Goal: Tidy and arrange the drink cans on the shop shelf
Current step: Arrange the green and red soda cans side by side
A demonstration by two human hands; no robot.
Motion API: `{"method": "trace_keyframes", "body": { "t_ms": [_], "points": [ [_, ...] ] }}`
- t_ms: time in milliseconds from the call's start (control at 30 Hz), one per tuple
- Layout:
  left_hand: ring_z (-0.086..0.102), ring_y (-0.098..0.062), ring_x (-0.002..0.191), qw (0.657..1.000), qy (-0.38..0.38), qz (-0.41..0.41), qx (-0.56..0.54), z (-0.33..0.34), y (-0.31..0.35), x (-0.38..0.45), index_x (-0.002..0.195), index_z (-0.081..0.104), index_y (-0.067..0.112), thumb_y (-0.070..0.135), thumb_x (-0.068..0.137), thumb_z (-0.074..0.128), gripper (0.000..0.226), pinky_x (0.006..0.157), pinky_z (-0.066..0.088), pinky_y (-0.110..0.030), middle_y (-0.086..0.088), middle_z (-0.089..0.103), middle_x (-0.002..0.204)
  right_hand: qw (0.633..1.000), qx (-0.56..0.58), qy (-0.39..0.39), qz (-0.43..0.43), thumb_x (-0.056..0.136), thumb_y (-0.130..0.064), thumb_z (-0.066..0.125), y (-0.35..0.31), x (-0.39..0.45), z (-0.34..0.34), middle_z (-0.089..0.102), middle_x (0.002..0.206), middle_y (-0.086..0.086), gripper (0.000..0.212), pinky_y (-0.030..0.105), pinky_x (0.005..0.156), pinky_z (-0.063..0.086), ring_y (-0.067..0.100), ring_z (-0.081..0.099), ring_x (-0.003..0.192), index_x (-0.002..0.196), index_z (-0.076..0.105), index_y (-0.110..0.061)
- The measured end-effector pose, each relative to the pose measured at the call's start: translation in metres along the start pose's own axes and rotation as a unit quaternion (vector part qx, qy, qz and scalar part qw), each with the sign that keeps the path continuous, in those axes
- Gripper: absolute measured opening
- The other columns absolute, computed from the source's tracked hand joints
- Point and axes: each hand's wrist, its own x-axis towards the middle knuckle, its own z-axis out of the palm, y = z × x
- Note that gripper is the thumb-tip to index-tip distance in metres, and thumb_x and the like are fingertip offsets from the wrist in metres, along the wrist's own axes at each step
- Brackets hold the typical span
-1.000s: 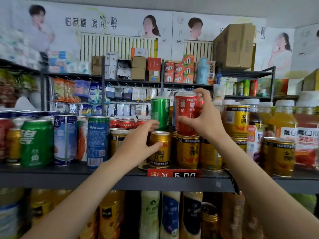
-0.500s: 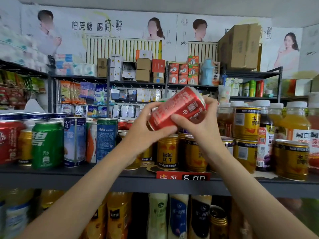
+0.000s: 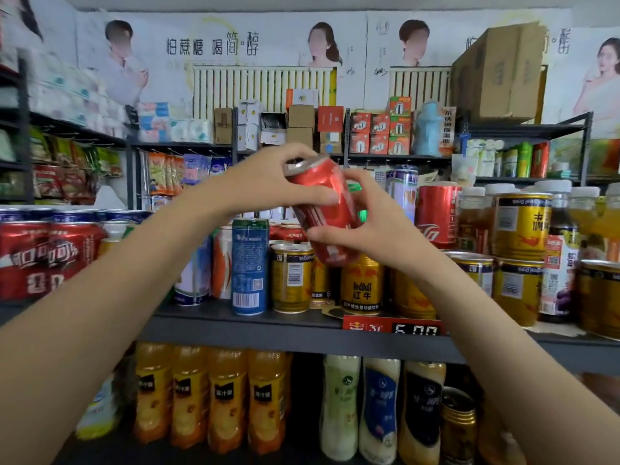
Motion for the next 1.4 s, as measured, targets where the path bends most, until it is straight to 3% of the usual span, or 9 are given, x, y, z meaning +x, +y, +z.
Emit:
{"method": "trace_keyframes", "body": {
  "t_ms": [100, 233, 367, 567, 800, 967, 1133, 1267, 1400],
  "points": [
    [0.057, -0.001, 0.09, 0.996, -0.003, 0.01, 0.093, 0.004, 0.0, 0.008, 0.112, 0.051, 0.035, 0.044, 0.068, 0.074, 0.051, 0.079, 0.05, -0.023, 0.014, 0.058, 0.103, 1.0, -0.001, 0.026, 0.003, 0.064, -0.034, 0.082, -0.005, 0.009, 0.01, 0.054, 0.105, -0.01, 0.083, 0.006, 0.068, 0.041, 0.001, 0.053, 0.086, 0.13, 0.035, -0.021],
    [0.06, -0.01, 0.099, 0.997, 0.05, 0.011, 0.054, -0.013, -0.006, 0.013, 0.127, 0.045, 0.03, 0.037, 0.079, 0.068, 0.054, 0.081, 0.048, -0.025, 0.003, 0.06, 0.112, 0.992, 0.067, 0.1, 0.027, 0.065, -0.029, 0.082, -0.008, 0.032, 0.013, 0.057, 0.11, -0.003, 0.078, 0.016, 0.075, 0.048, 0.009, 0.059, 0.092, 0.128, 0.037, -0.017],
    [0.055, -0.011, 0.098, 0.987, 0.099, -0.025, 0.123, -0.034, -0.032, 0.006, 0.114, 0.061, 0.018, 0.029, 0.09, 0.055, 0.026, 0.086, 0.041, -0.029, 0.001, 0.062, 0.112, 0.987, 0.104, 0.096, 0.075, 0.065, -0.027, 0.083, -0.008, 0.066, 0.025, 0.057, 0.113, 0.001, 0.077, 0.028, 0.082, 0.048, 0.014, 0.057, 0.096, 0.127, 0.039, -0.015],
    [0.06, -0.013, 0.096, 0.977, 0.027, -0.119, 0.177, -0.048, -0.087, 0.001, 0.101, 0.069, 0.018, 0.019, 0.09, 0.056, 0.017, 0.092, 0.046, -0.032, 0.0, 0.068, 0.108, 0.985, 0.113, 0.081, 0.104, 0.066, -0.021, 0.082, 0.005, 0.106, 0.06, 0.057, 0.118, 0.006, 0.072, 0.028, 0.083, 0.044, 0.015, 0.054, 0.097, 0.124, 0.041, -0.013],
    [0.055, -0.013, 0.113, 0.948, -0.019, -0.144, 0.282, -0.045, -0.118, 0.018, 0.113, 0.066, 0.018, 0.011, 0.092, 0.048, 0.028, 0.101, 0.041, -0.028, 0.002, 0.061, 0.123, 0.97, 0.177, 0.063, 0.155, 0.066, -0.019, 0.082, 0.028, 0.146, 0.078, 0.056, 0.118, 0.005, 0.075, 0.042, 0.094, 0.048, 0.021, 0.056, 0.105, 0.127, 0.039, -0.014],
    [0.056, -0.016, 0.109, 0.943, -0.067, -0.167, 0.281, -0.048, -0.128, 0.04, 0.108, 0.069, 0.016, 0.002, 0.088, 0.046, 0.034, 0.097, 0.044, -0.029, -0.002, 0.063, 0.12, 0.975, 0.169, 0.019, 0.146, 0.066, -0.018, 0.082, 0.03, 0.167, 0.097, 0.055, 0.119, 0.005, 0.074, 0.041, 0.095, 0.047, 0.02, 0.055, 0.106, 0.127, 0.04, -0.014],
    [0.057, -0.016, 0.086, 0.94, -0.116, -0.181, 0.266, -0.047, -0.138, 0.045, 0.104, 0.071, 0.014, 0.006, 0.089, 0.047, 0.029, 0.075, 0.044, -0.025, -0.003, 0.067, 0.106, 0.987, 0.102, -0.01, 0.125, 0.067, -0.025, 0.082, 0.03, 0.176, 0.115, 0.054, 0.124, 0.006, 0.082, 0.035, 0.095, 0.046, 0.022, 0.055, 0.11, 0.134, 0.035, -0.013],
    [0.06, -0.019, 0.095, 0.946, -0.104, -0.17, 0.256, -0.047, -0.139, 0.046, 0.103, 0.07, 0.012, 0.004, 0.088, 0.047, 0.029, 0.08, 0.046, -0.025, -0.003, 0.067, 0.108, 0.992, 0.06, -0.032, 0.109, 0.069, -0.025, 0.081, 0.025, 0.18, 0.121, 0.054, 0.123, 0.008, 0.078, 0.027, 0.083, 0.045, 0.019, 0.055, 0.103, 0.131, 0.035, -0.012],
    [0.058, -0.018, 0.104, 0.944, -0.07, -0.162, 0.279, -0.043, -0.135, 0.043, 0.117, 0.063, 0.013, 0.005, 0.09, 0.045, 0.034, 0.09, 0.046, -0.029, -0.003, 0.062, 0.119, 0.988, 0.079, -0.012, 0.134, 0.069, -0.027, 0.08, 0.025, 0.176, 0.122, 0.054, 0.121, 0.008, 0.082, 0.029, 0.083, 0.047, 0.019, 0.056, 0.1, 0.131, 0.03, -0.012]
  ]
}}
